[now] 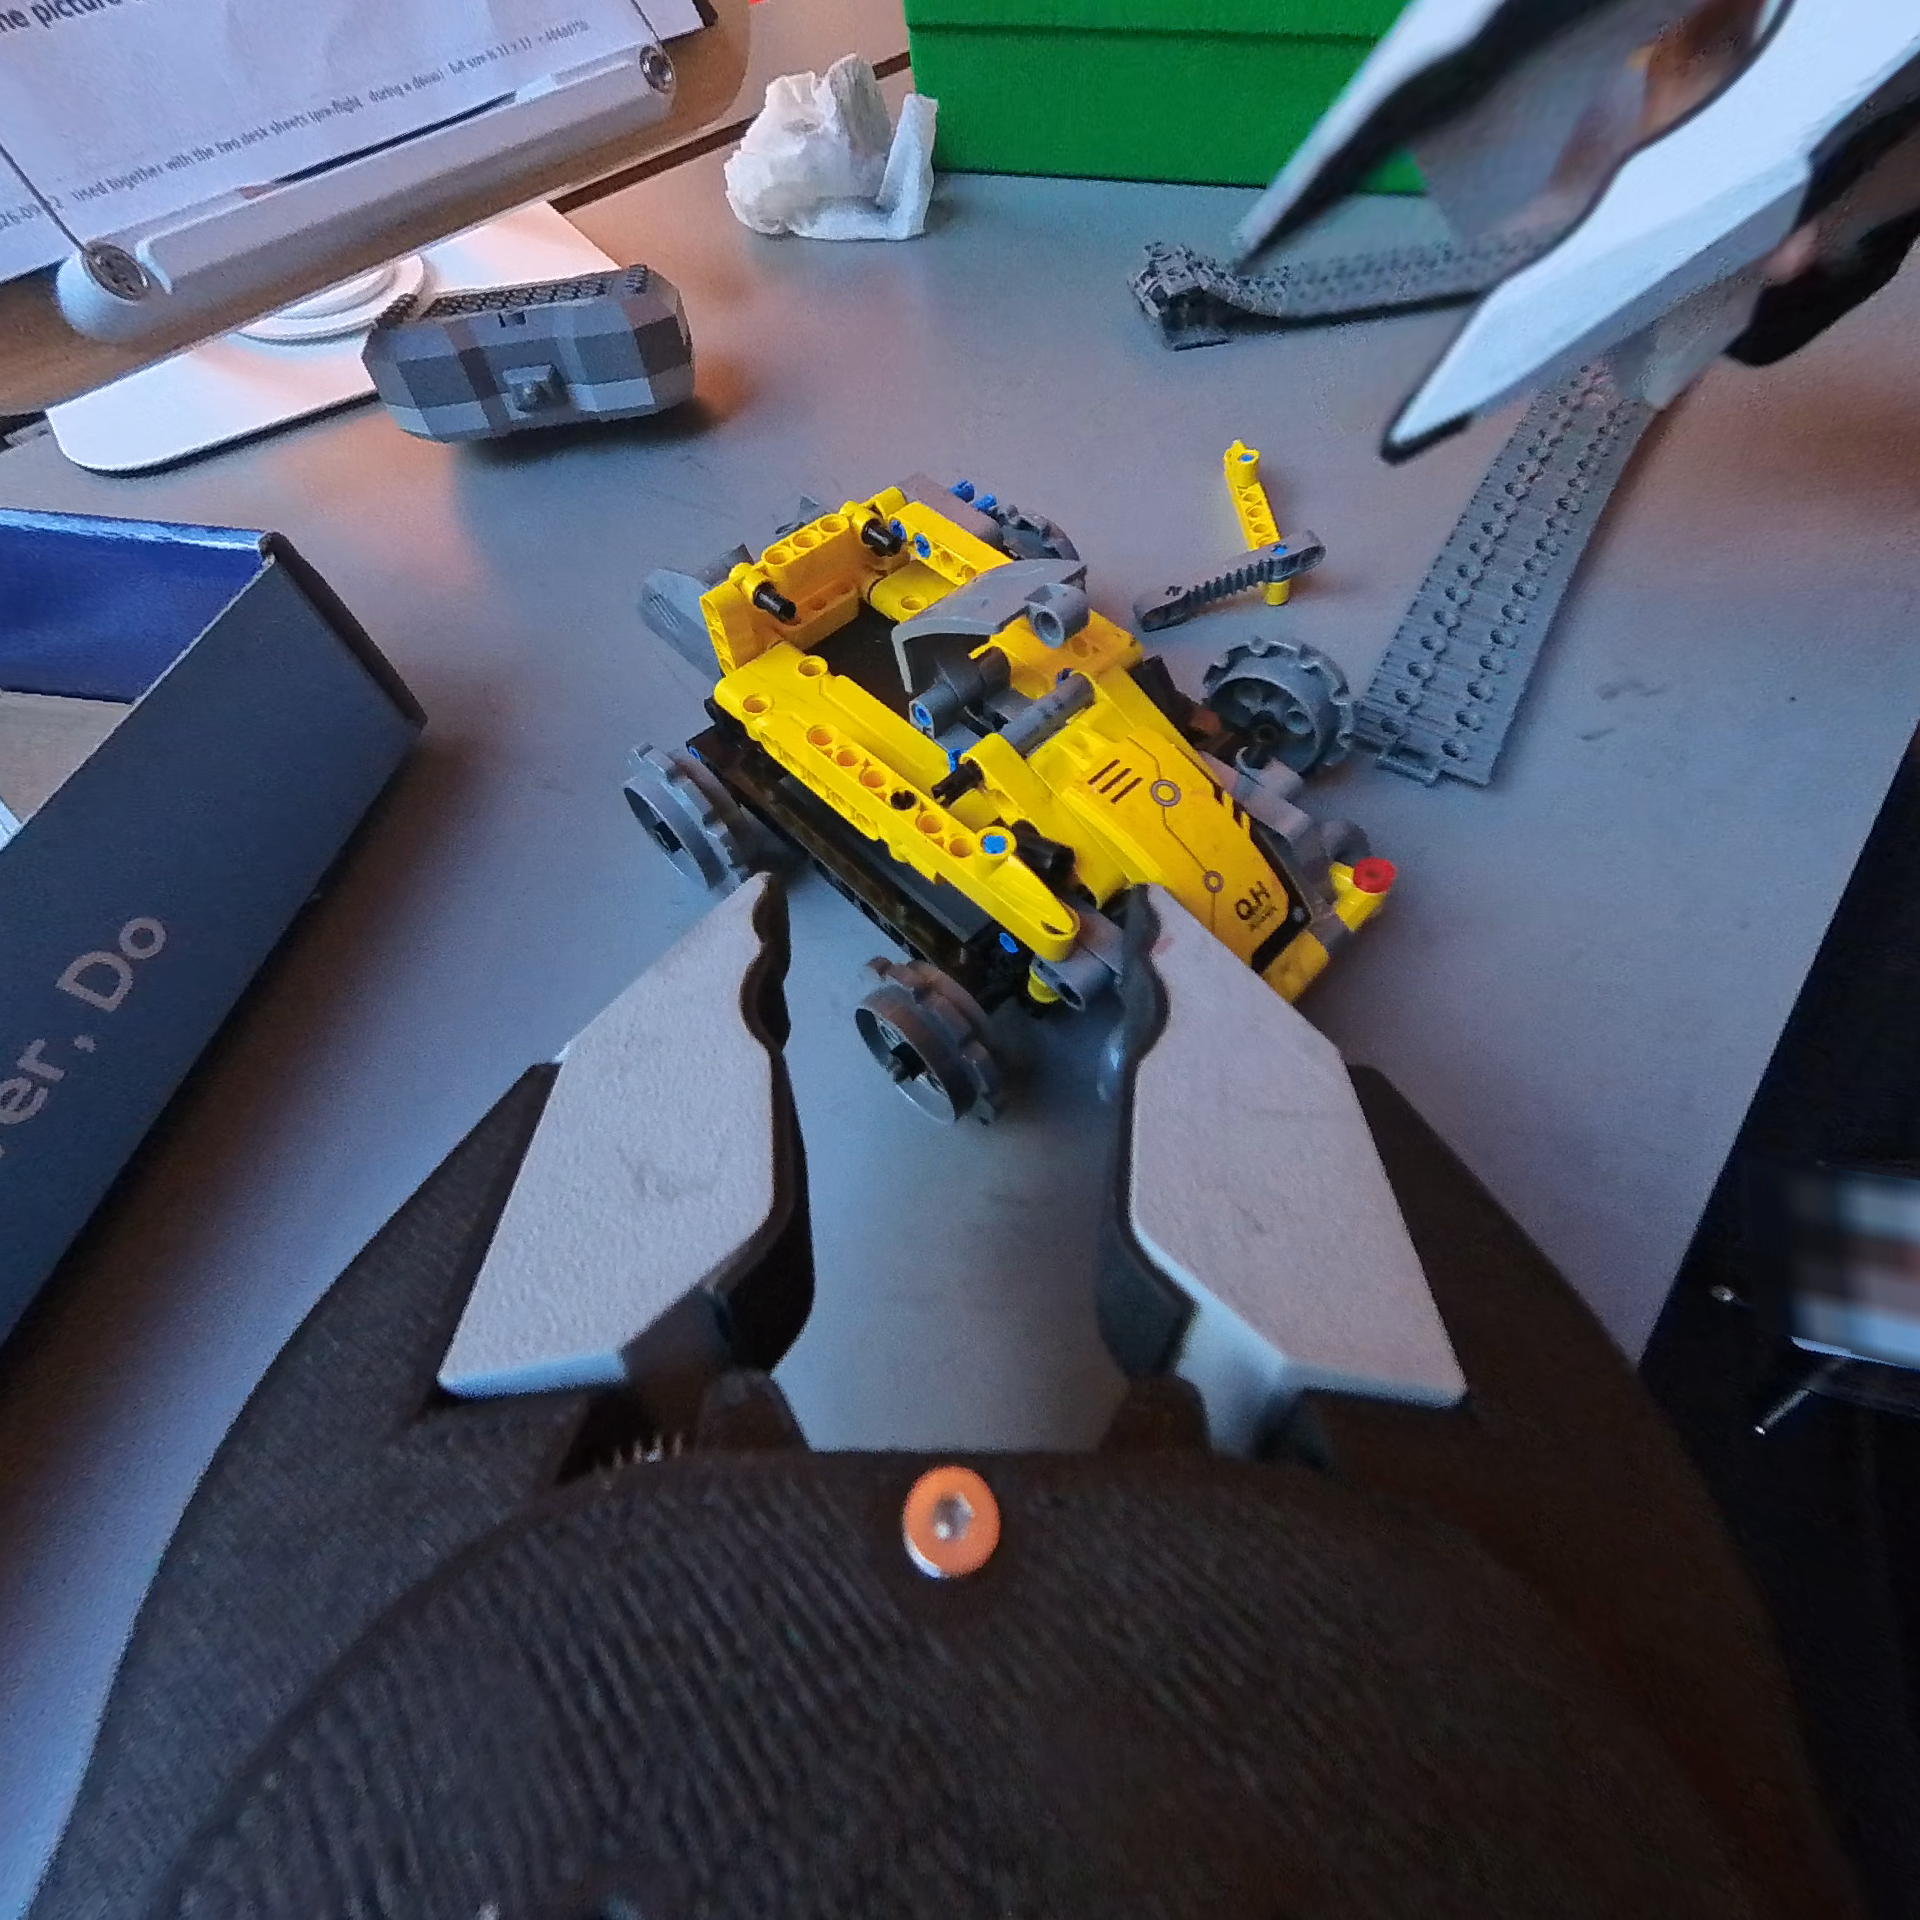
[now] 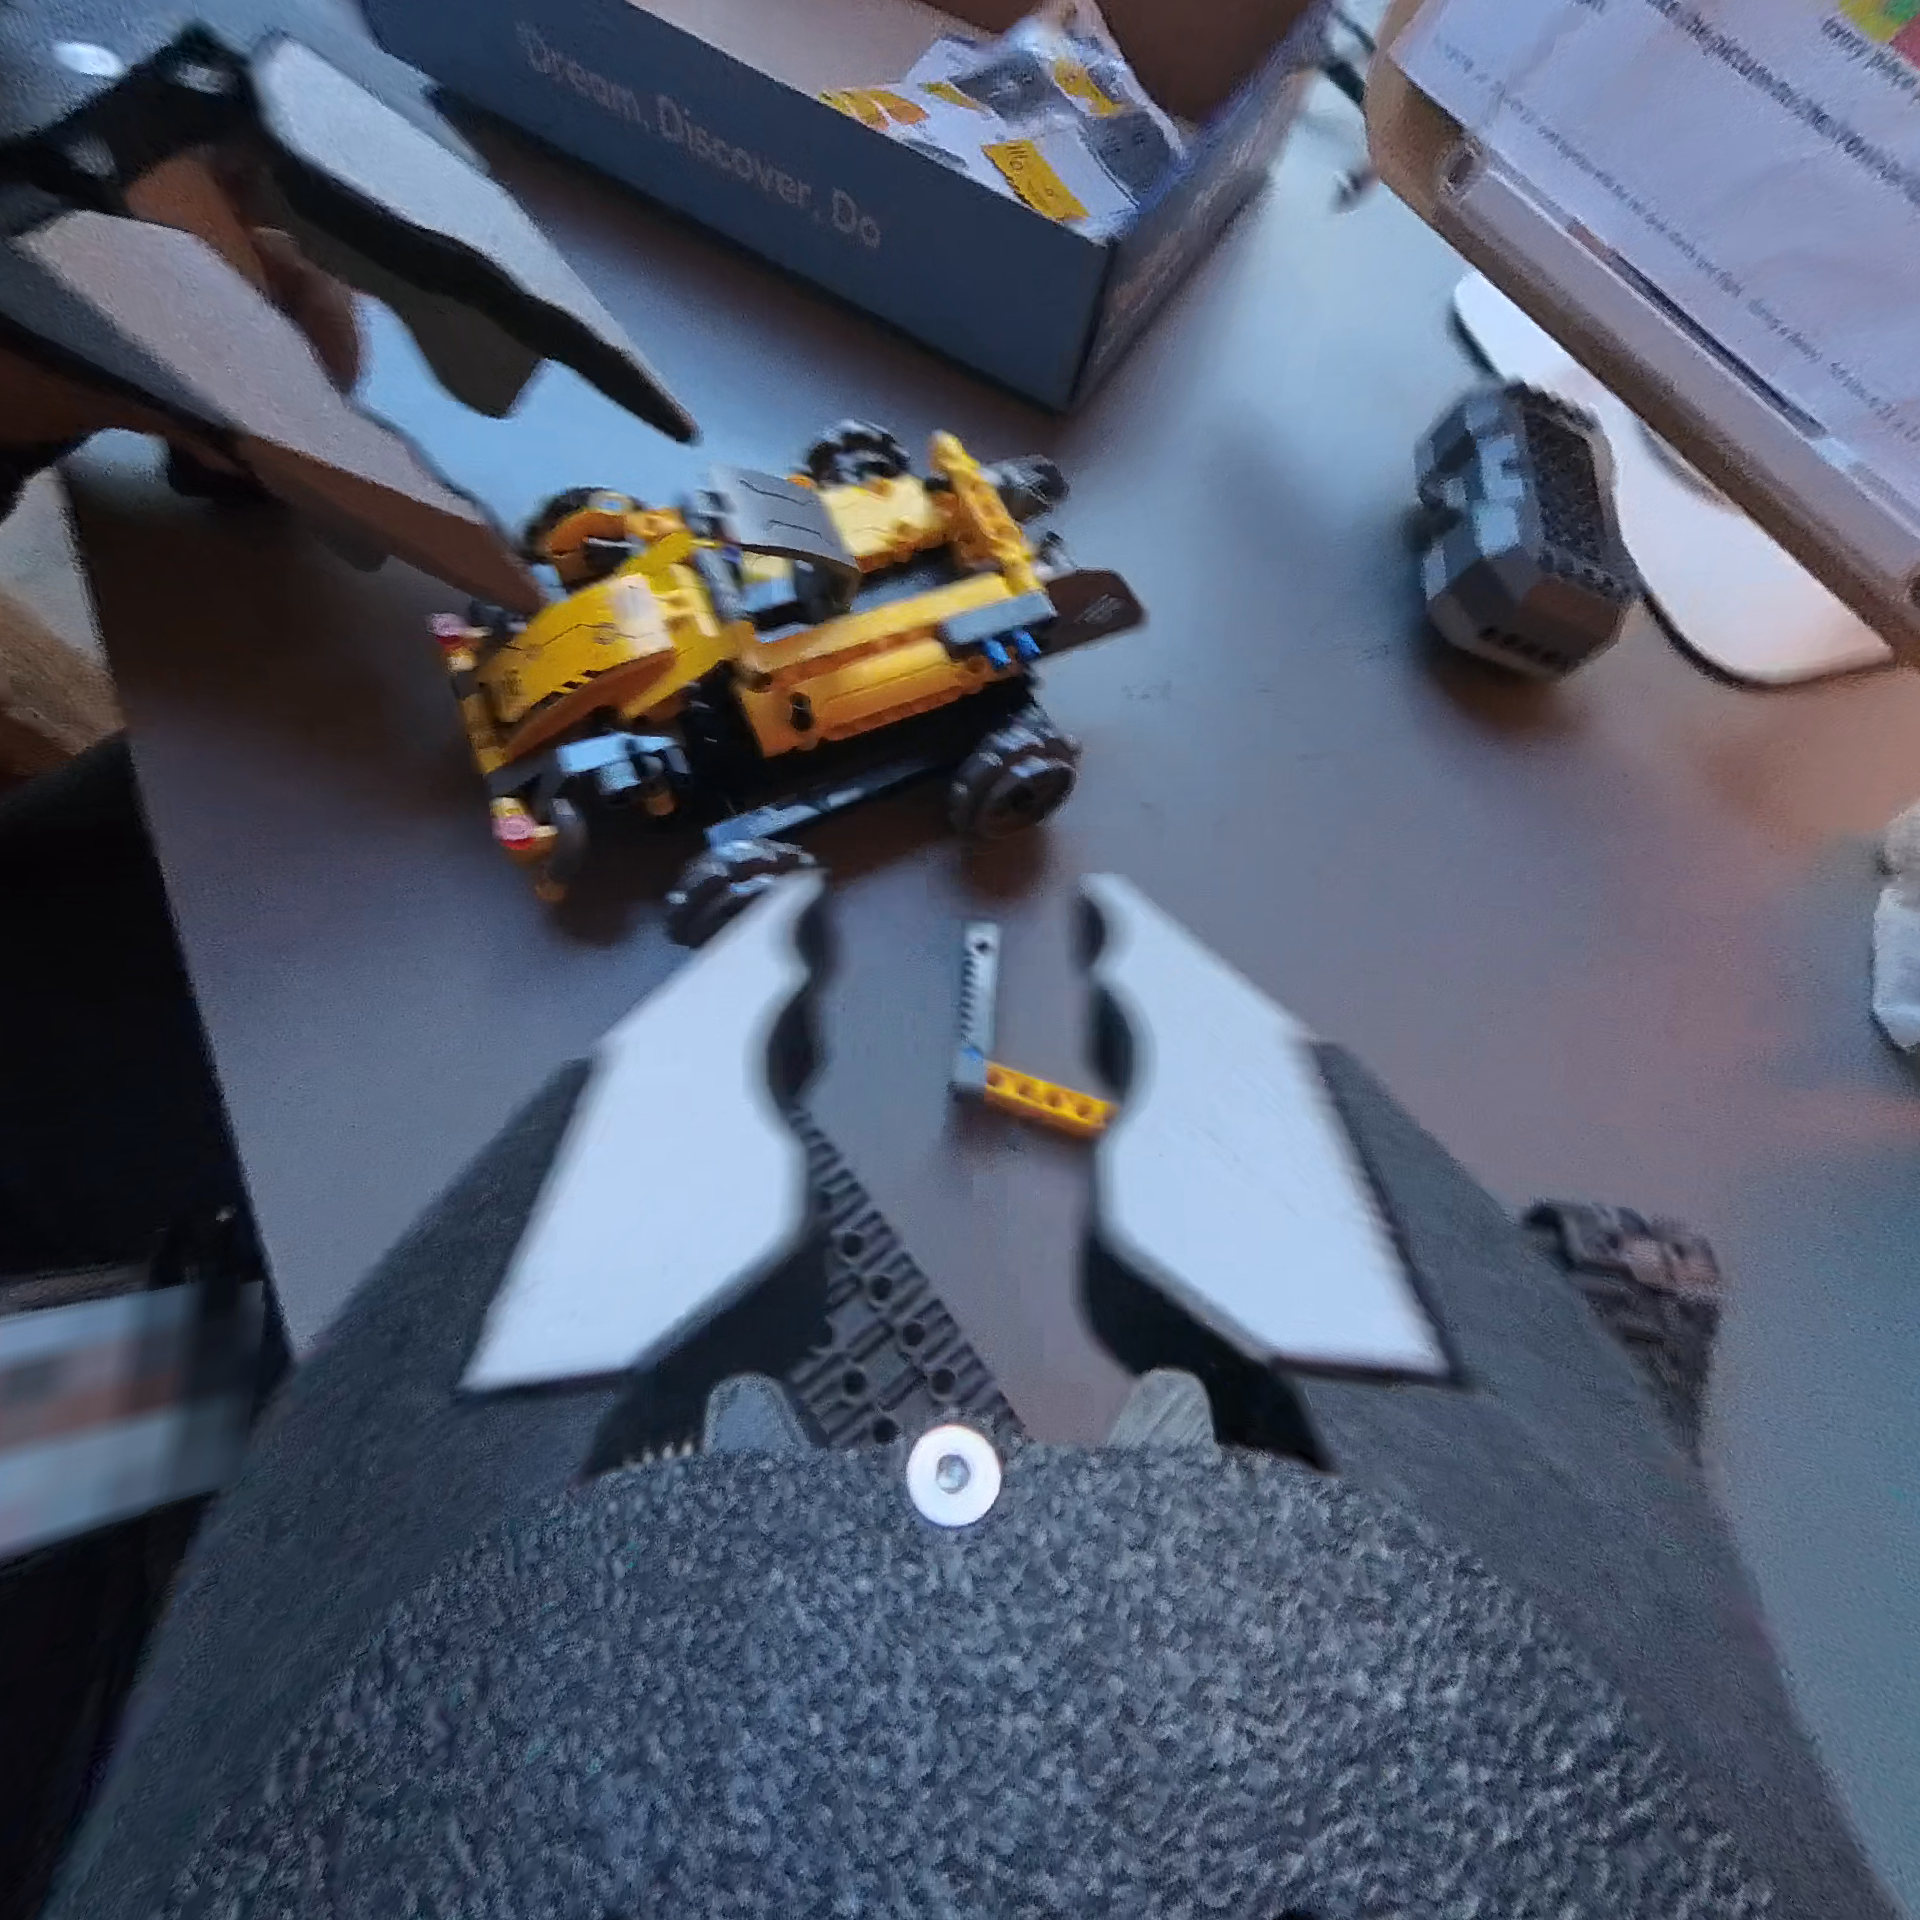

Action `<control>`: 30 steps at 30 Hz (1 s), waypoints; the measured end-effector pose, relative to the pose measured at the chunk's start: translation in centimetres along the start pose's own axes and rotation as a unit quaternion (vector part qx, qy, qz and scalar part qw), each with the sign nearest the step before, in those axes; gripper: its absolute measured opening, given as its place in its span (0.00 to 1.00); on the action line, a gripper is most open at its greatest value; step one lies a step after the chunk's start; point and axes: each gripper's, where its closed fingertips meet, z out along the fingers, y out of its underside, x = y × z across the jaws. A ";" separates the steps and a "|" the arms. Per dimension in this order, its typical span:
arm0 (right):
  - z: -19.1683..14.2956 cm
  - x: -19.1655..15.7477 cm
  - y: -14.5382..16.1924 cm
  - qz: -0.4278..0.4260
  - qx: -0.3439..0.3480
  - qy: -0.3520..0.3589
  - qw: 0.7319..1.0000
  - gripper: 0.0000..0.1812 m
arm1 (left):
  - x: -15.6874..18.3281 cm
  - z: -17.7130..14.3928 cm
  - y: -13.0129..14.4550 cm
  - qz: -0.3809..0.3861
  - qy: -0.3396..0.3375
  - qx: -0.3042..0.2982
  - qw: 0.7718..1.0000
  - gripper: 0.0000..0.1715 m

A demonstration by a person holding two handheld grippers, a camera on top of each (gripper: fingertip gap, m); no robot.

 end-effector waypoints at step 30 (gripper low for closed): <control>1.9 -0.1 7.6 -0.161 -0.147 -0.231 0.948 0.10 | 8.4 3.6 -4.5 0.270 0.040 -0.042 0.961 0.28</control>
